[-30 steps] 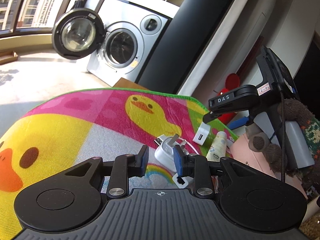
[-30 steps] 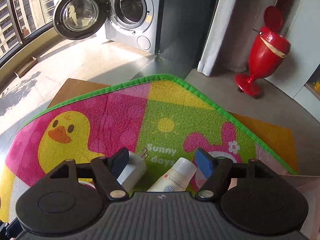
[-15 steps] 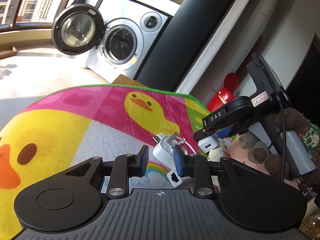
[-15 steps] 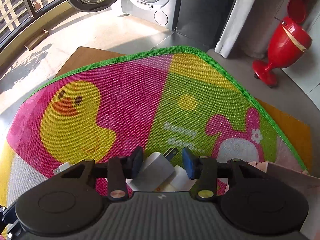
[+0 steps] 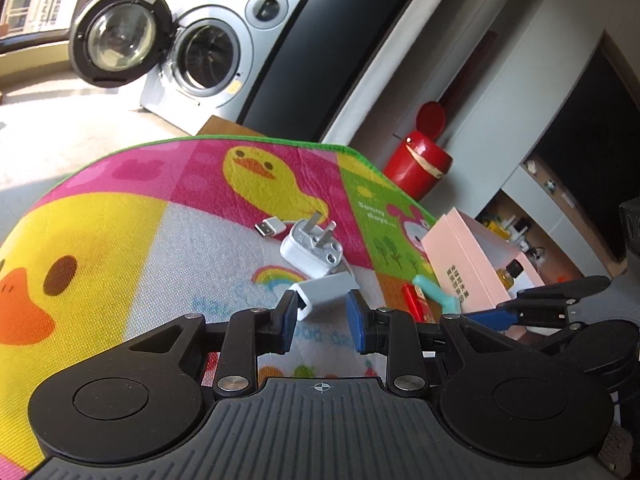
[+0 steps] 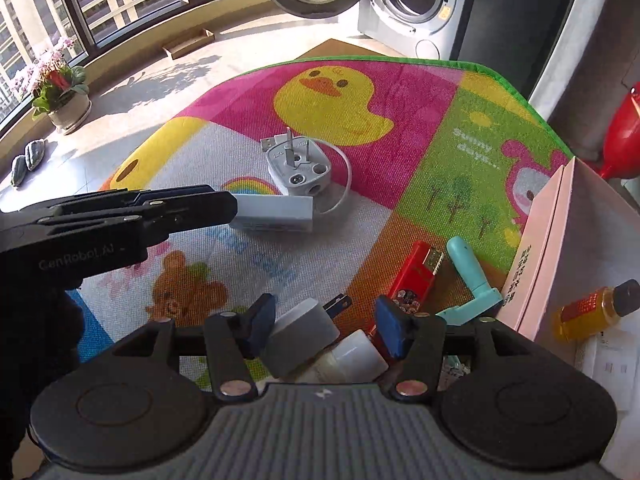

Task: Organize rigid objects
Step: 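Grasp the red-capped tube with the left tool while the right tool grasps the clear plastic bag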

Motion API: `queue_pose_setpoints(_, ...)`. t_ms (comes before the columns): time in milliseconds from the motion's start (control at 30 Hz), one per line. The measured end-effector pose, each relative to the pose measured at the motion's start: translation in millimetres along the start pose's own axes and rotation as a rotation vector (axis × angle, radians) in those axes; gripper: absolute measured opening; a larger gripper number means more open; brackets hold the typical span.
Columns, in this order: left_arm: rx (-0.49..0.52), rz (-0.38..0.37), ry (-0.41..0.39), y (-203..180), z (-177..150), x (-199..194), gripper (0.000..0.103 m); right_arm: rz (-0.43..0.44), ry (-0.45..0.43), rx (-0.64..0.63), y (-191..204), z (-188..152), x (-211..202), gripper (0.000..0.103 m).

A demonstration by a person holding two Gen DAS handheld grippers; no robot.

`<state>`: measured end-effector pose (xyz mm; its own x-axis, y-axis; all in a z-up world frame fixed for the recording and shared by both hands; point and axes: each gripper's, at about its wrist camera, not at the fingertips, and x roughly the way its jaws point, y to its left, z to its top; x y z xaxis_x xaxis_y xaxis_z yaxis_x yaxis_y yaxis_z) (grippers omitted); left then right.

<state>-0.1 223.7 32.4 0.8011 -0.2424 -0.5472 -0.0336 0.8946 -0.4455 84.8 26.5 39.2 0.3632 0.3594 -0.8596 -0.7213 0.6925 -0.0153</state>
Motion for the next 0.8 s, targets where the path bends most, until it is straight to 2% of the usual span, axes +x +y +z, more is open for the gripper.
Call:
queue_pose_setpoints(67, 0.074, -0.005, 0.055, -5, -6, -13, 0.030, -0.043, -0.084, -0.077, 12, -26, -21, 0.073)
queue_pose_setpoints(133, 0.164, -0.025, 0.132, -13, -14, -28, 0.030, -0.059, -0.126, -0.100, 15, -49, -36, 0.073)
queue_pose_setpoints(333, 0.483, -0.131, 0.345, -60, -44, -59, 0.030, -0.091, -0.190, -0.032, 1, -103, -57, 0.078)
queue_pose_setpoints(500, 0.668, -0.217, 0.479, -112, -79, -60, 0.030, -0.131, -0.191, 0.070, -14, -139, -62, 0.078)
queue_pose_setpoints(600, 0.821, -0.190, 0.553, -134, -102, -65, 0.031, -0.133, -0.199, 0.116, -23, -158, -69, 0.078)
queue_pose_setpoints(700, 0.924, -0.105, 0.592, -141, -118, -65, 0.033, -0.133, -0.211, 0.151, -31, -170, -71, 0.080)
queue_pose_setpoints(800, 0.896, -0.100, 0.586, -135, -115, -62, 0.031, -0.119, -0.223, 0.187, -36, -177, -71, 0.080)
